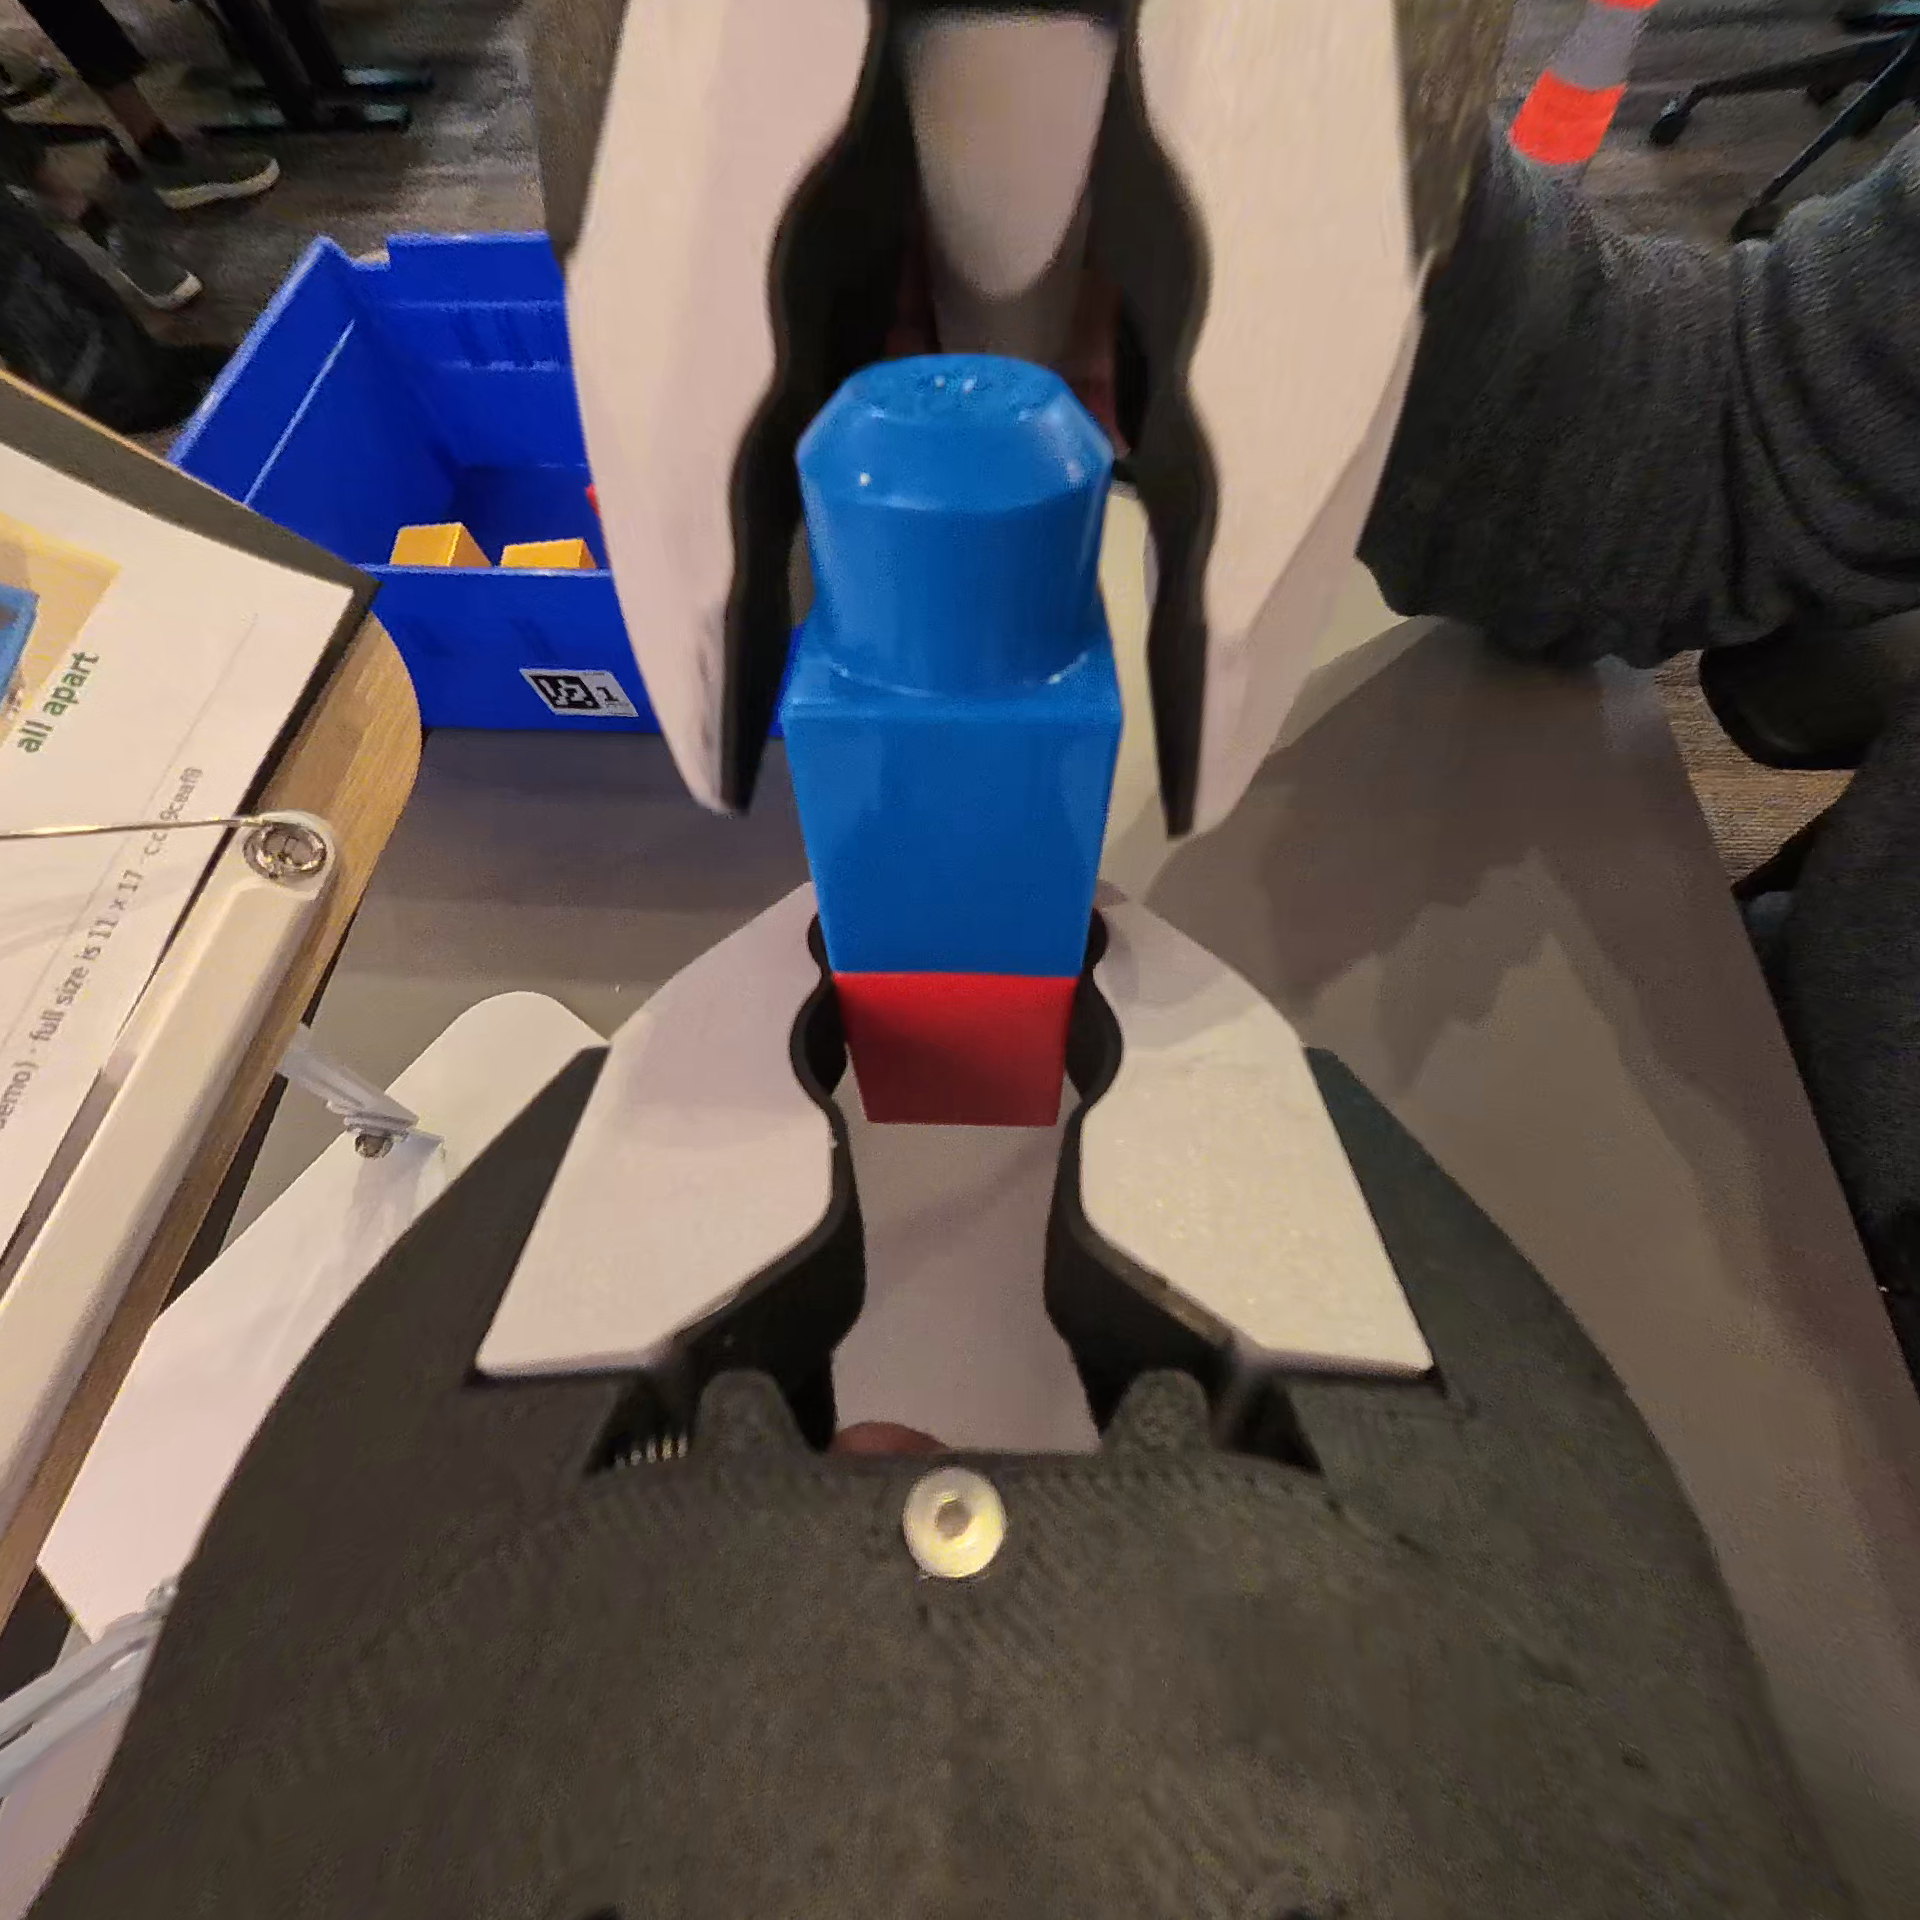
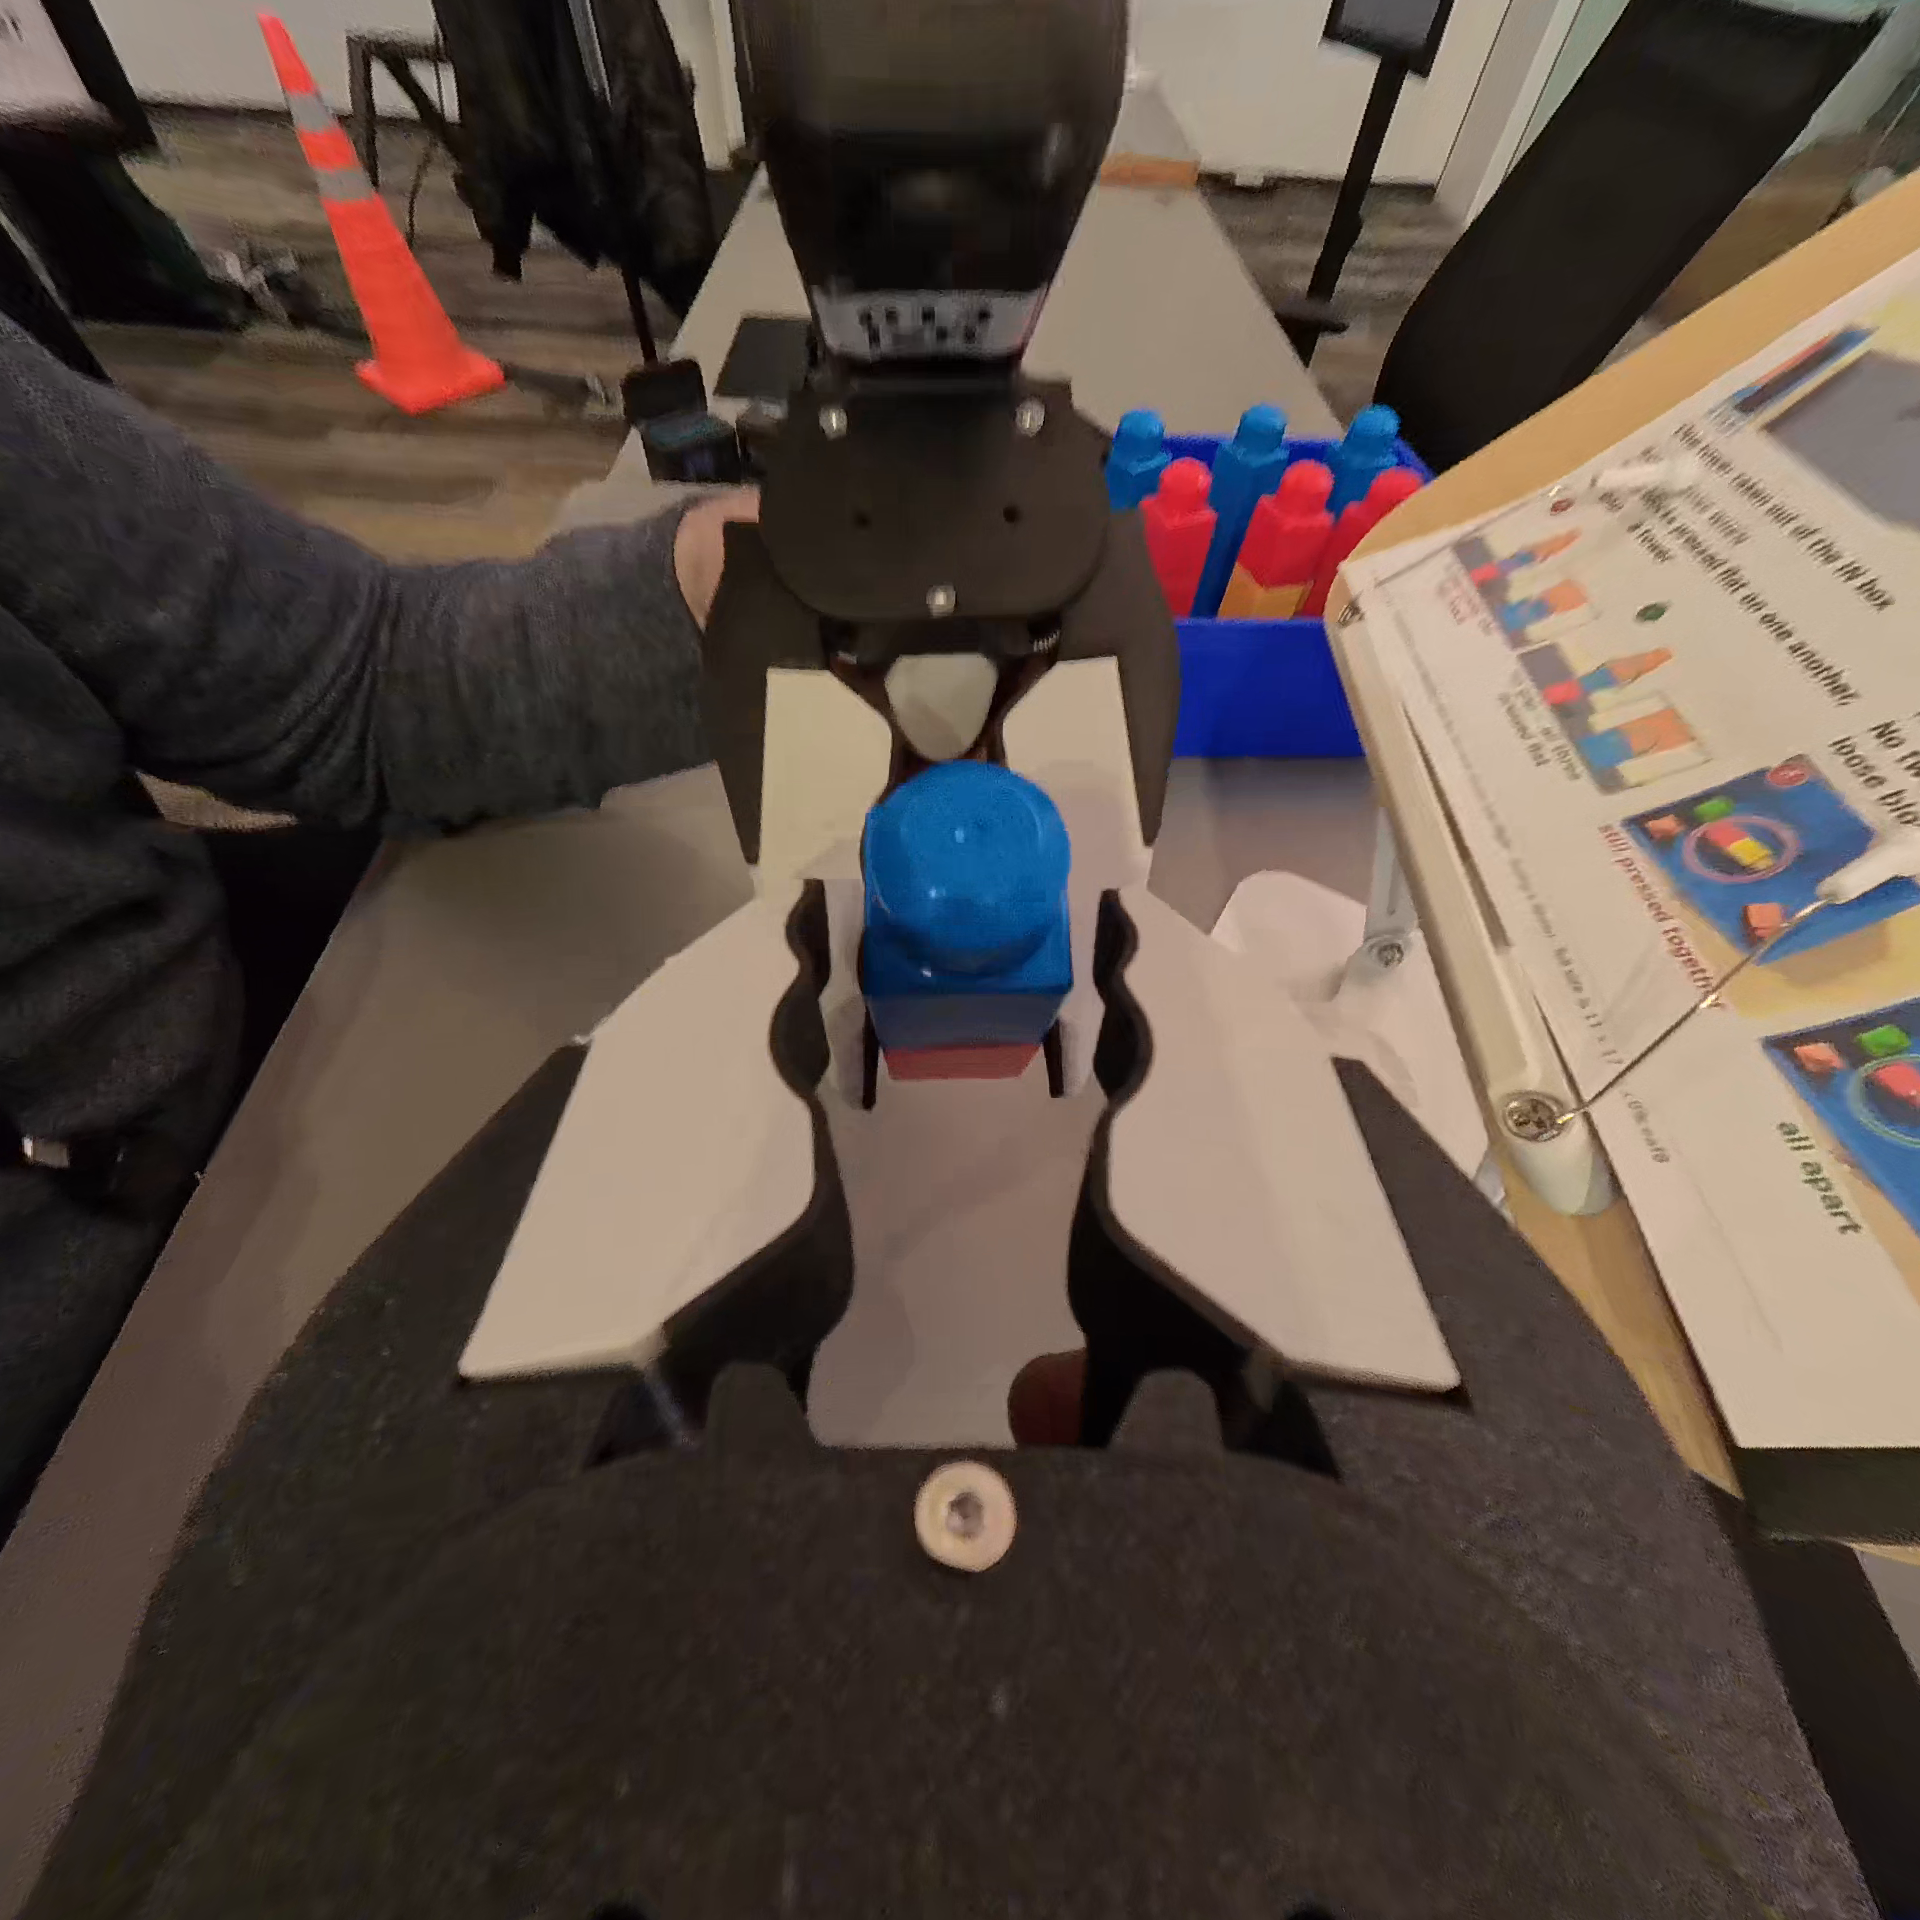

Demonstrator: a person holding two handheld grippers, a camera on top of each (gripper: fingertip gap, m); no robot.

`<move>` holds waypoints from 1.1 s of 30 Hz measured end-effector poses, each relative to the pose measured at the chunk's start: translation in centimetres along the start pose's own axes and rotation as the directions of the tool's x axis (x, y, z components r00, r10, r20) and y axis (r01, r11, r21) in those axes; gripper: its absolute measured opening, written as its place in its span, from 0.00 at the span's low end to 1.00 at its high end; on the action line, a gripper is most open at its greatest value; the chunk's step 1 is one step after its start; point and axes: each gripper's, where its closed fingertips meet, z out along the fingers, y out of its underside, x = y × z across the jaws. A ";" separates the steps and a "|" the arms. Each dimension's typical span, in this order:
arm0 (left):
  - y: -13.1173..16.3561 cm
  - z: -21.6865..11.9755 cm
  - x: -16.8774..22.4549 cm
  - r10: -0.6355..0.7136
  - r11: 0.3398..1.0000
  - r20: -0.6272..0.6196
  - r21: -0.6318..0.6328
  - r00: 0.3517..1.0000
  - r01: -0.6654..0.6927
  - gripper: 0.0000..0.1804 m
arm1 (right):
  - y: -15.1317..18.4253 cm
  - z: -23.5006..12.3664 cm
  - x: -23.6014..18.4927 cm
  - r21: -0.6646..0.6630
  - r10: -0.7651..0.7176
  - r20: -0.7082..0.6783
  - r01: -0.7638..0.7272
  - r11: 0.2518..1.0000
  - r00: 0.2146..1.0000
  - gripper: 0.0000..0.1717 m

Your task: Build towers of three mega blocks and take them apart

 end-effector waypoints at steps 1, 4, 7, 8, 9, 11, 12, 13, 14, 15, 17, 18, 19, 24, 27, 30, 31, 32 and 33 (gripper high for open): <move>0.0 0.0 0.1 0.005 1.000 0.003 -0.009 1.000 -0.005 0.22 | 0.0 0.2 0.0 -0.003 -0.017 -0.008 0.017 1.000 1.000 0.25; 0.4 0.0 0.0 0.019 0.999 0.021 -0.039 1.000 -0.018 0.22 | -0.2 0.3 -0.1 -0.016 -0.034 -0.021 0.034 0.999 0.999 0.21; -0.3 -0.3 0.3 0.009 1.000 0.006 -0.003 1.000 -0.009 0.22 | -1.1 0.0 -0.3 0.024 -0.021 -0.020 0.021 0.999 1.000 0.21; -0.5 -0.5 0.2 0.017 1.000 0.023 -0.001 1.000 -0.017 0.22 | -1.4 0.0 -0.3 0.040 -0.017 -0.021 0.018 0.999 1.000 0.21; -0.3 -0.6 0.1 0.026 0.999 0.037 -0.022 0.999 -0.025 0.22 | -1.9 -0.3 -0.2 0.064 -0.016 -0.027 0.017 0.998 1.000 0.21; 1.3 -0.7 -0.6 0.084 0.990 0.104 -0.125 0.991 -0.071 0.22 | -3.3 -2.3 0.5 0.142 0.010 -0.070 0.000 0.990 0.997 0.21; 1.3 -0.7 -0.5 0.060 0.992 0.082 -0.113 0.995 -0.051 0.22 | -3.6 -3.6 1.4 0.158 0.016 -0.130 0.005 0.987 0.991 0.21; 0.8 -0.8 -0.5 0.036 0.997 0.066 -0.074 0.997 -0.031 0.21 | -3.5 -5.1 2.6 0.146 0.017 -0.205 0.013 0.989 0.979 0.21; 0.5 -1.0 -0.5 0.023 0.999 0.060 -0.050 0.998 -0.020 0.22 | -2.9 -6.6 3.8 0.120 0.025 -0.276 0.009 0.993 0.961 0.21; 0.4 -1.1 -0.6 0.020 0.999 0.060 -0.044 0.998 -0.017 0.22 | -2.0 -8.1 5.0 0.093 0.043 -0.336 -0.012 0.996 0.941 0.21; 0.5 -1.4 -1.1 0.024 0.999 0.089 -0.047 0.996 -0.019 0.22 | 0.7 -10.9 7.6 0.051 0.119 -0.425 -0.108 0.993 0.897 0.21; 0.5 -1.6 -1.3 0.025 0.999 0.104 -0.047 0.994 -0.020 0.22 | 2.5 -12.3 9.1 0.029 0.160 -0.475 -0.166 0.986 0.865 0.21; 0.4 -1.6 -1.4 0.023 0.999 0.109 -0.042 0.994 -0.019 0.22 | 4.4 -13.7 10.6 0.019 0.193 -0.530 -0.217 0.976 0.826 0.21; 0.6 -1.2 -1.6 0.019 0.999 0.117 -0.051 0.993 -0.013 0.22 | 13.0 -16.9 15.2 0.045 0.399 -0.605 -0.471 0.881 0.689 0.24; 0.7 -0.8 -1.8 0.012 0.999 0.117 -0.050 0.993 -0.006 0.22 | 16.0 -17.8 16.4 -0.018 0.366 -0.686 -0.517 0.856 0.629 0.28; 0.8 -0.4 -2.1 0.004 0.999 0.126 -0.047 0.992 0.001 0.22 | 12.9 -17.1 15.7 -0.110 0.192 -0.712 -0.376 0.920 0.676 0.28; 0.8 -0.4 -2.4 0.005 0.999 0.138 -0.041 0.990 0.001 0.22 | 11.5 -16.6 15.1 -0.157 0.108 -0.712 -0.308 0.938 0.693 0.28; 0.8 -0.4 -2.6 0.002 0.999 0.146 -0.035 0.989 0.003 0.22 | 10.2 -15.8 14.5 -0.211 0.025 -0.706 -0.243 0.947 0.708 0.28; 0.8 -0.5 -2.7 0.001 1.000 0.149 -0.029 0.989 0.004 0.22 | 9.0 -14.8 13.8 -0.265 -0.059 -0.694 -0.179 0.948 0.717 0.28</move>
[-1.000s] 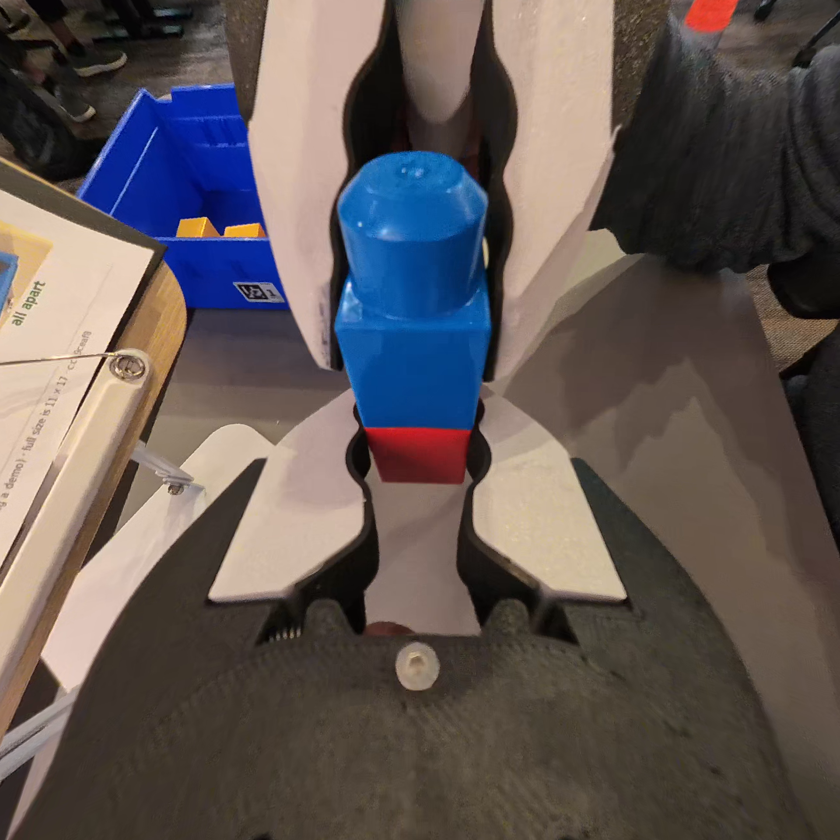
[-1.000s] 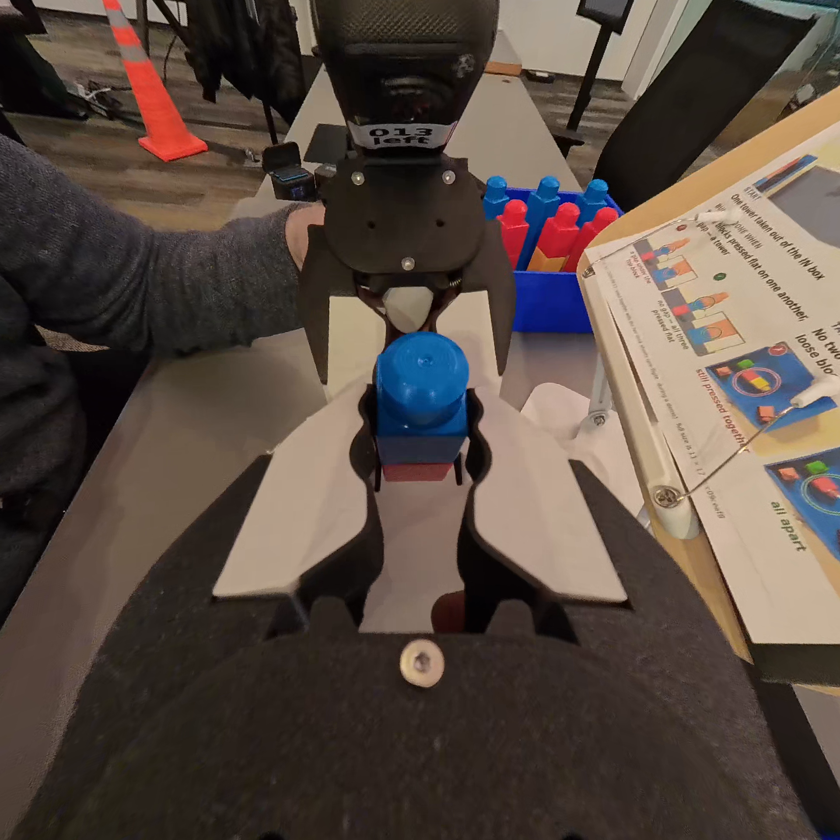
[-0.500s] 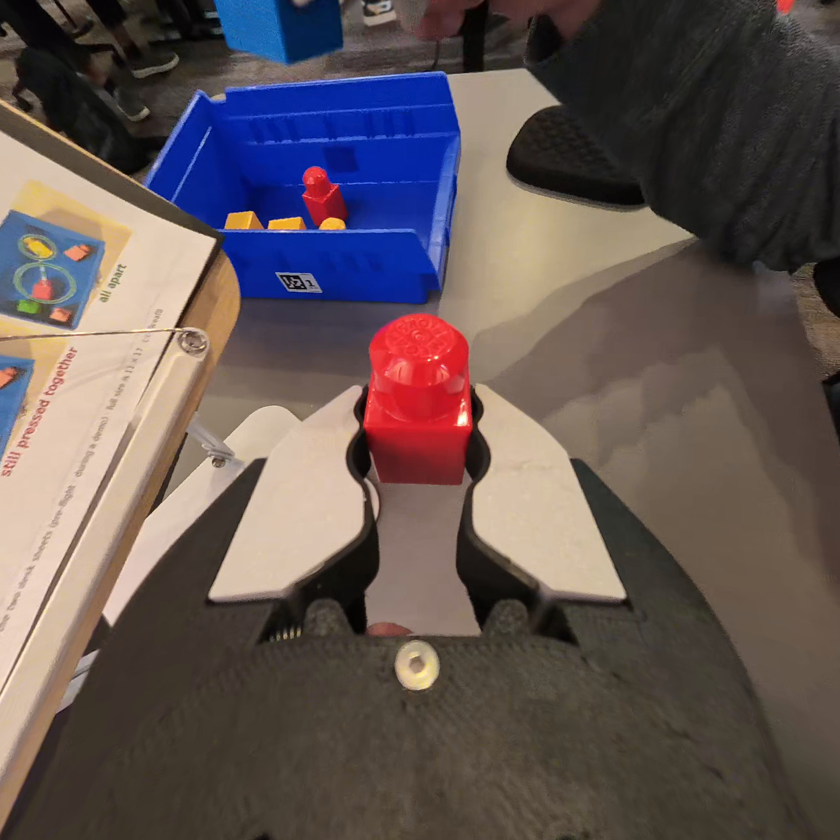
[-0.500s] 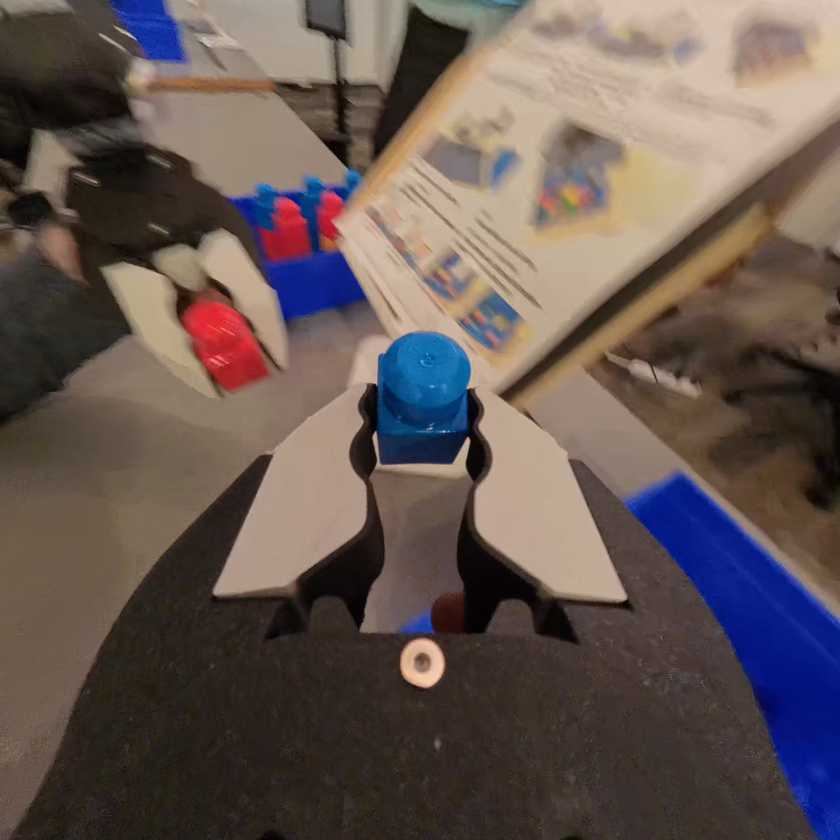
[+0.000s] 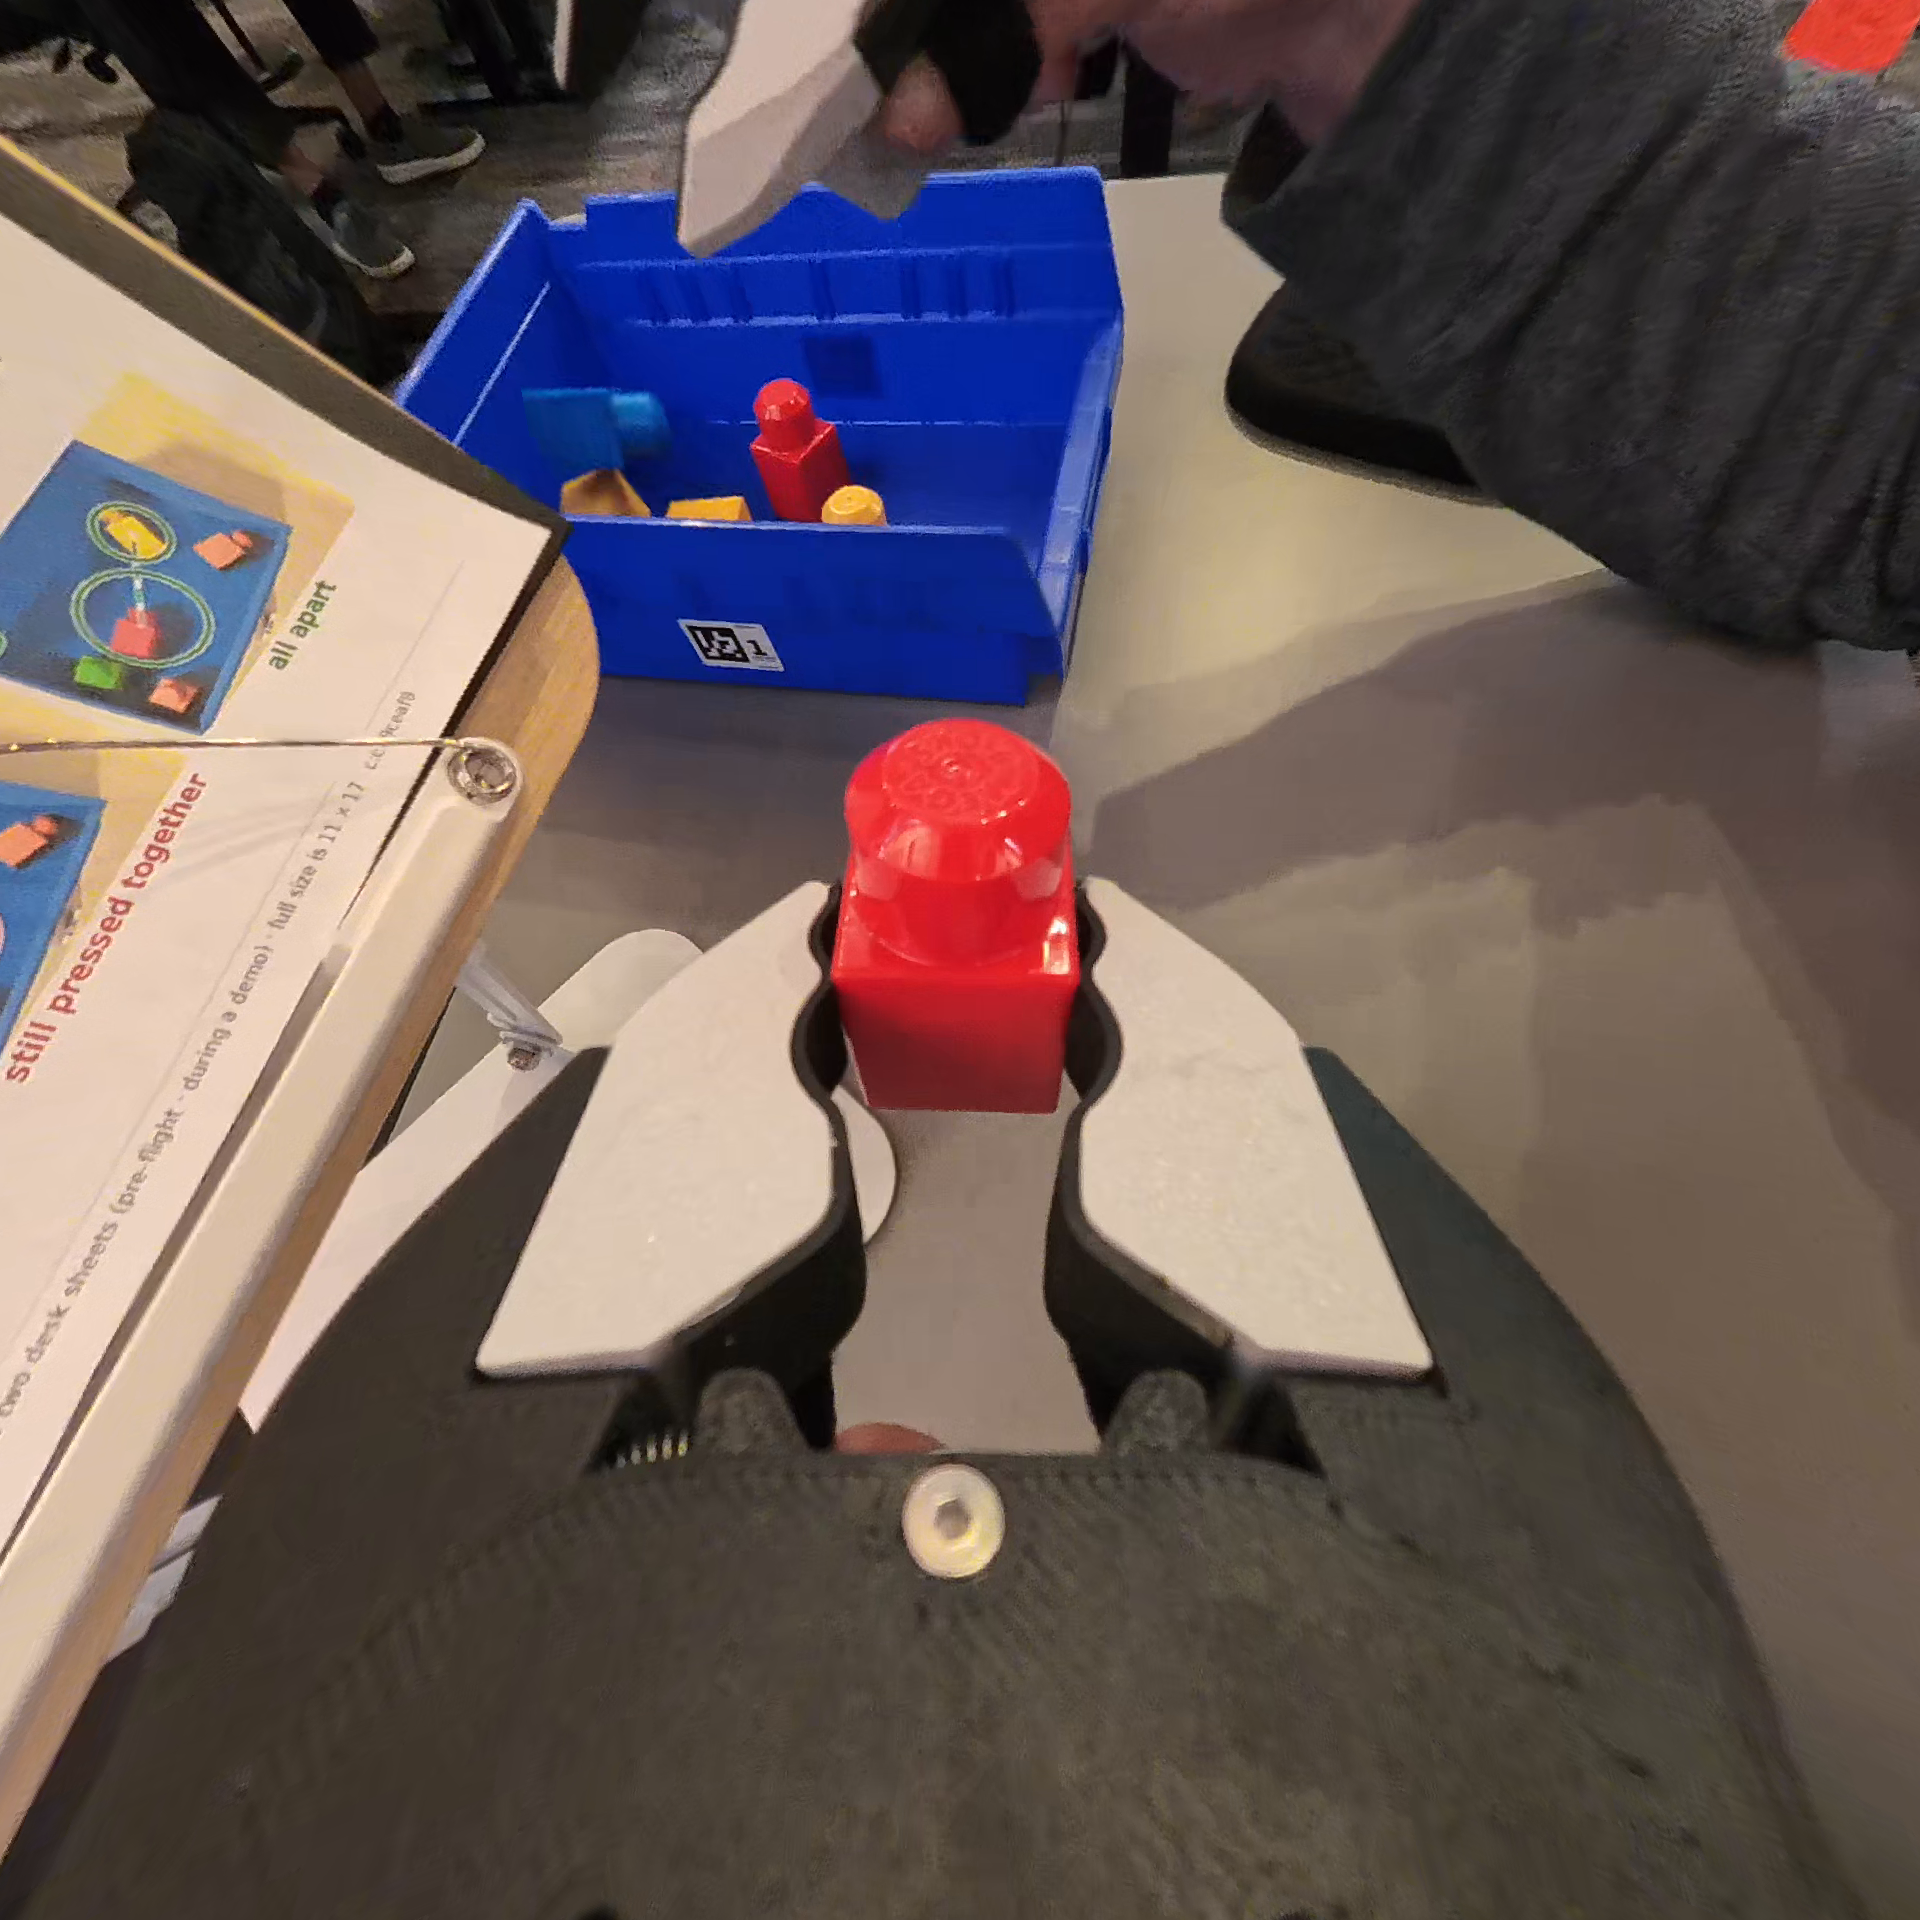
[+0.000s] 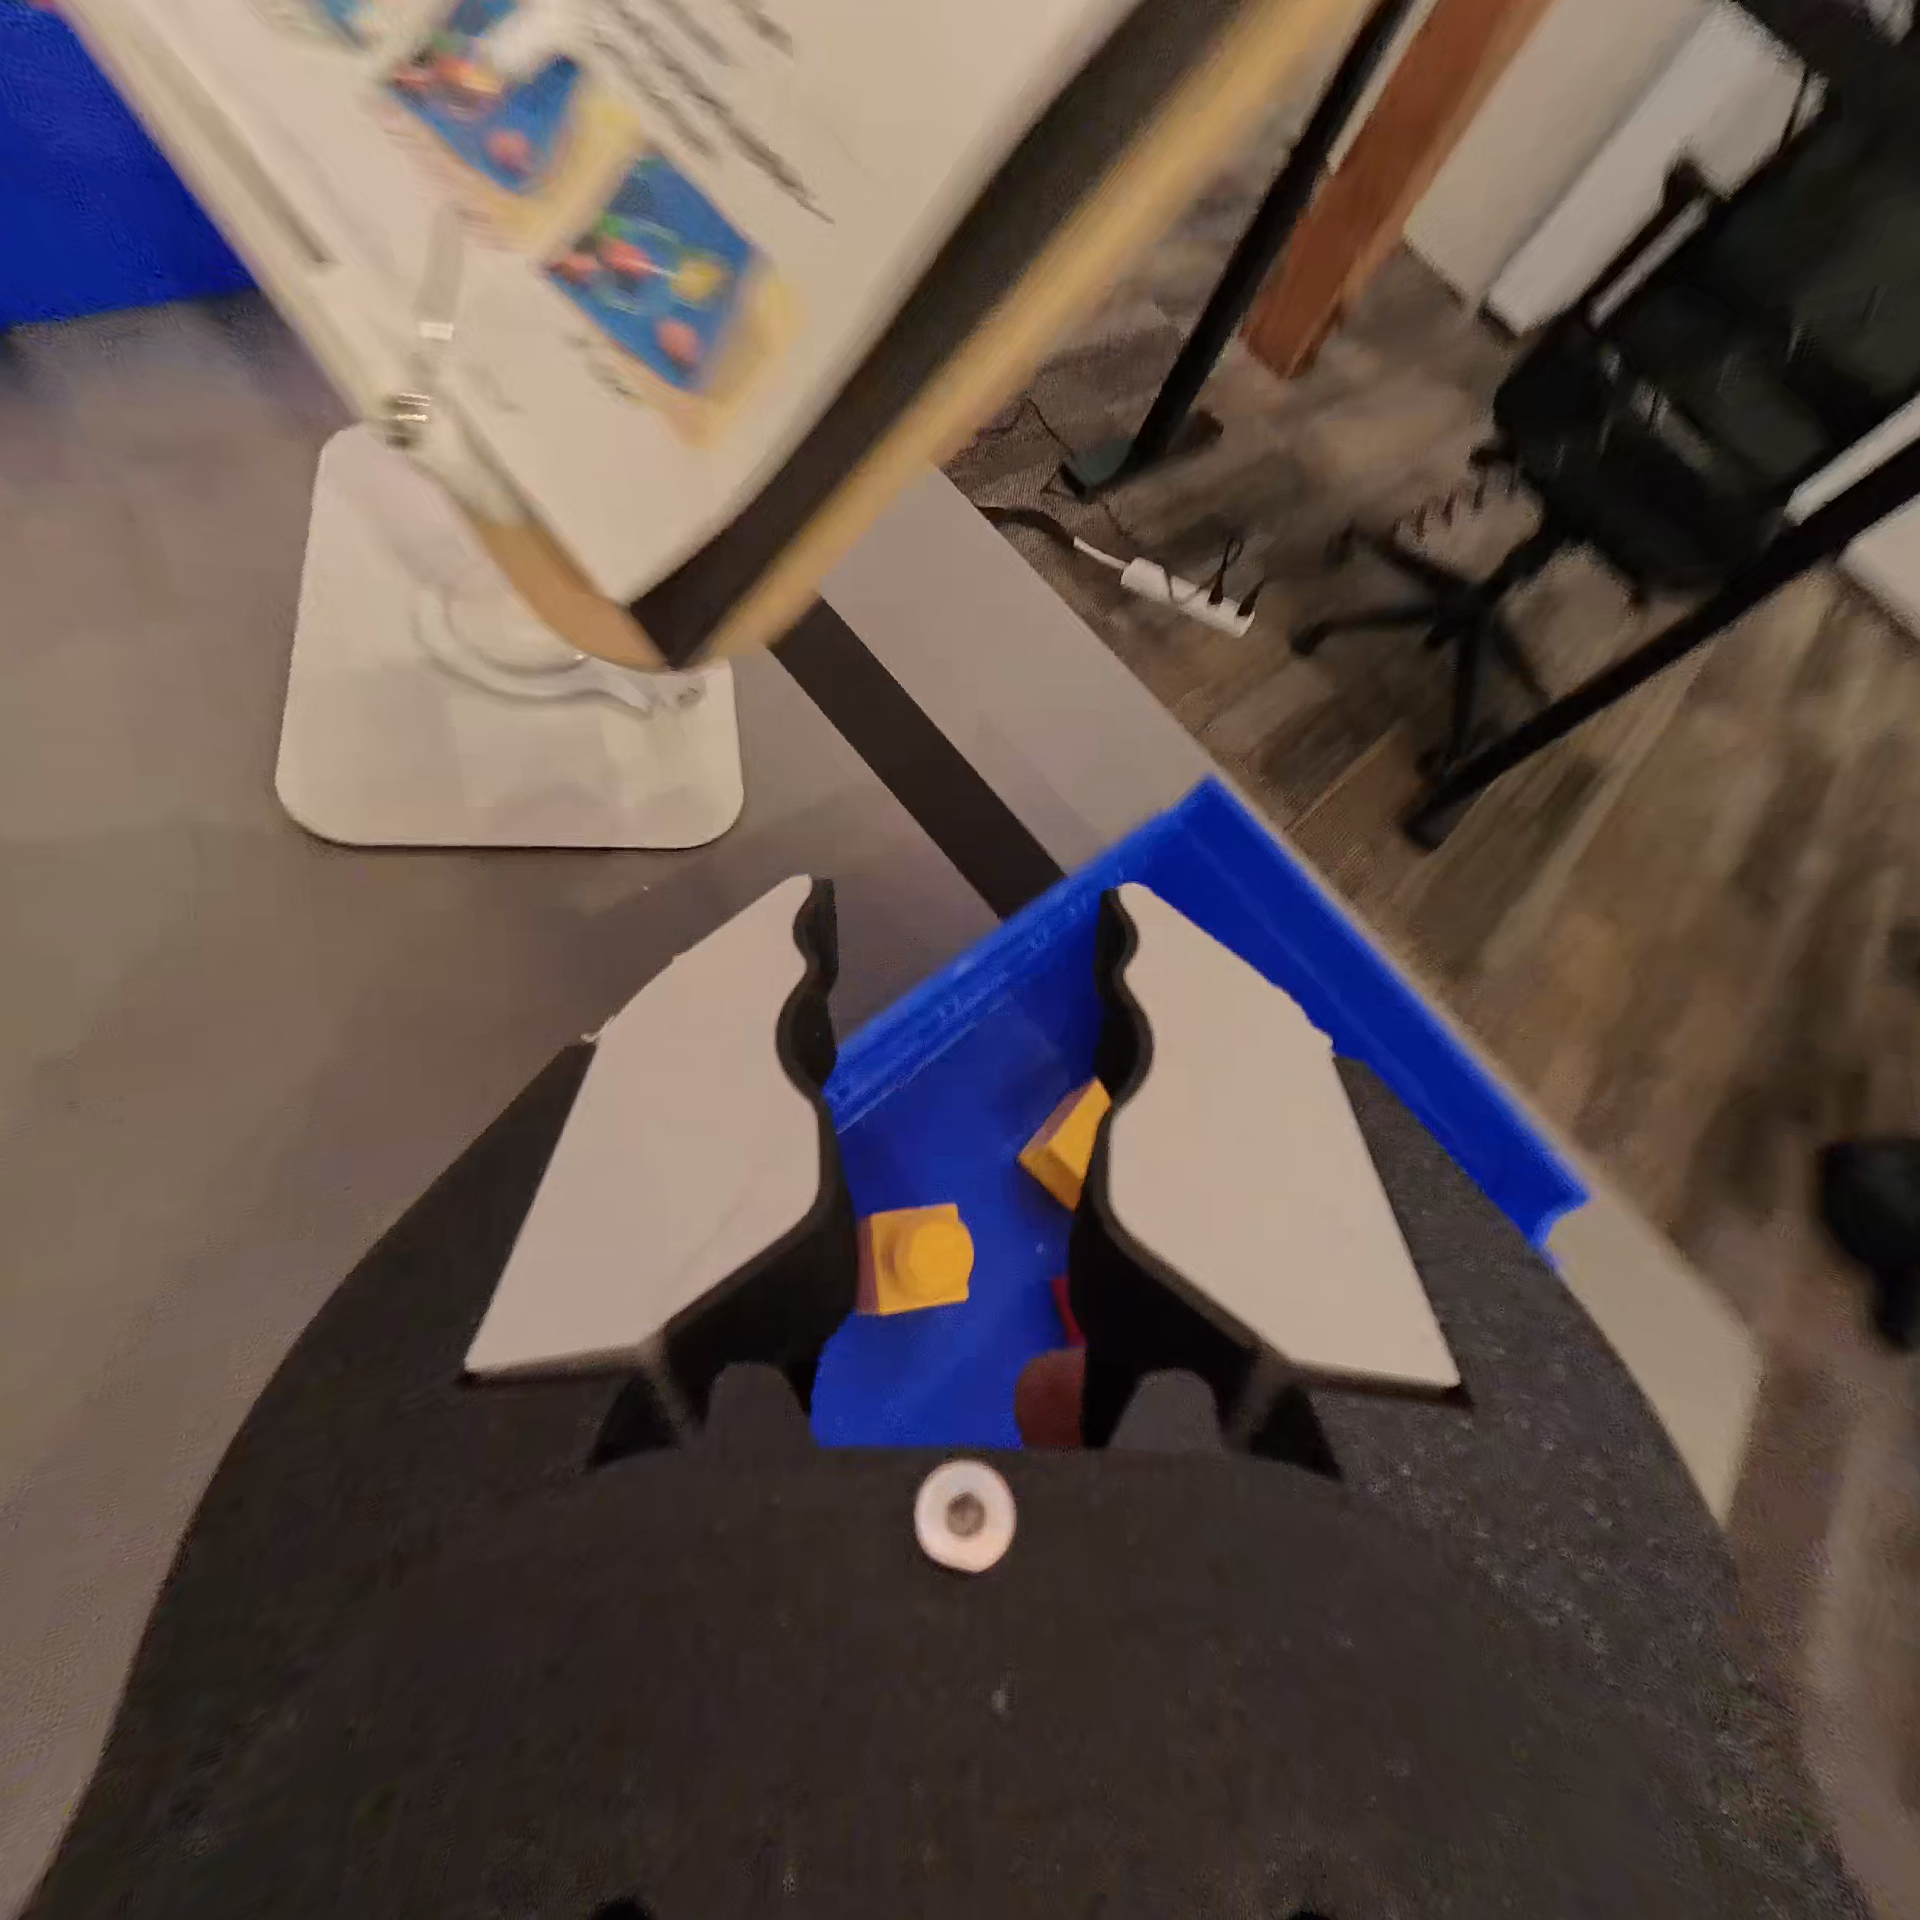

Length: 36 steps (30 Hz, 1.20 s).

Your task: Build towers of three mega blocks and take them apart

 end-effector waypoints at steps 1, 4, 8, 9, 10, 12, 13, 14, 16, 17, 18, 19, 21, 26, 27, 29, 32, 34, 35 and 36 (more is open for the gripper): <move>0.0 0.0 -0.1 -0.001 1.000 0.002 0.005 1.000 0.001 0.22 | -1.3 -0.1 -1.1 0.012 -0.080 -0.019 0.081 0.997 0.997 0.28; 0.3 -0.1 -0.6 -0.005 1.000 0.019 0.001 1.000 0.005 0.22 | -3.9 0.3 -4.9 0.019 -0.236 -0.018 0.236 0.971 0.972 0.27; 0.4 -0.1 -1.0 -0.005 1.000 0.038 0.008 0.999 0.004 0.22 | -6.4 0.5 -9.3 0.092 -0.299 0.059 0.293 0.952 0.952 0.26; 0.3 -0.1 -1.0 -0.004 1.000 0.037 0.013 0.999 0.004 0.22 | -7.1 0.2 -10.3 0.127 -0.297 0.092 0.285 0.950 0.950 0.26; 0.2 -0.1 -0.9 -0.001 1.000 0.036 0.019 0.999 0.000 0.22 | -7.7 -0.1 -11.3 0.164 -0.292 0.130 0.270 0.949 0.948 0.26; 0.0 -0.2 -0.9 0.007 1.000 0.041 0.025 0.999 -0.008 0.22 | -9.1 -1.0 -13.4 0.262 -0.269 0.239 0.205 0.943 0.933 0.27; 0.0 -0.3 -0.8 0.012 1.000 0.037 0.025 0.999 -0.013 0.22 | -9.7 -1.4 -14.3 0.302 -0.255 0.296 0.164 0.939 0.920 0.27; -0.1 -0.3 -0.7 0.022 0.999 0.043 0.029 0.999 -0.023 0.22 | -10.0 -1.7 -15.1 0.324 -0.250 0.339 0.137 0.936 0.907 0.27; -0.4 -0.4 -0.6 0.029 0.999 0.042 0.034 0.999 -0.030 0.22 | -10.3 -1.9 -16.3 0.348 -0.253 0.406 0.107 0.932 0.878 0.28; -0.5 -0.5 -0.5 0.034 0.999 0.047 0.038 0.998 -0.036 0.22 | -10.3 -1.9 -17.0 0.353 -0.250 0.443 0.088 0.931 0.861 0.29; -0.6 -0.6 -0.5 0.037 0.998 0.046 0.040 0.998 -0.039 0.22 | -10.4 -1.9 -17.6 0.357 -0.244 0.478 0.067 0.932 0.844 0.30; -0.7 -0.6 -0.4 0.041 0.998 0.042 0.042 0.998 -0.043 0.22 | -10.5 -1.8 -18.0 0.359 -0.237 0.502 0.049 0.932 0.832 0.29; -0.8 -0.6 -0.1 0.057 0.997 0.039 0.045 0.998 -0.059 0.22 | -10.3 -1.2 -18.6 0.346 -0.228 0.520 0.042 0.937 0.823 0.28; -0.9 -0.5 1.0 0.117 0.992 0.012 0.033 0.993 -0.118 0.22 | -9.9 -0.4 -19.9 0.332 -0.216 0.586 0.011 0.943 0.781 0.21; -0.9 -0.4 1.0 0.125 0.992 0.018 0.026 0.992 -0.125 0.22 | -9.8 -0.4 -20.1 0.332 -0.215 0.601 0.004 0.943 0.769 0.19; -0.7 -0.4 1.1 0.129 0.991 0.008 0.018 0.992 -0.129 0.22 | -9.7 -0.5 -20.2 0.337 -0.223 0.610 0.005 0.941 0.760 0.19; -1.1 -0.5 1.3 0.126 0.991 -0.004 0.048 0.992 -0.126 0.22 | -10.0 -0.9 -20.1 0.350 -0.222 0.616 -0.010 0.937 0.756 0.18; -1.4 -0.7 1.4 0.128 0.990 -0.004 0.063 0.992 -0.128 0.22 | -10.2 -1.1 -20.1 0.357 -0.221 0.618 -0.019 0.934 0.754 0.18; -1.5 -0.7 1.4 0.132 0.989 0.003 0.062 0.991 -0.131 0.22 | -10.3 -1.2 -20.1 0.360 -0.223 0.616 -0.018 0.933 0.756 0.18; -1.5 -0.7 1.4 0.135 0.989 0.007 0.058 0.991 -0.135 0.22 | -10.4 -1.2 -20.1 0.362 -0.222 0.614 -0.020 0.932 0.757 0.18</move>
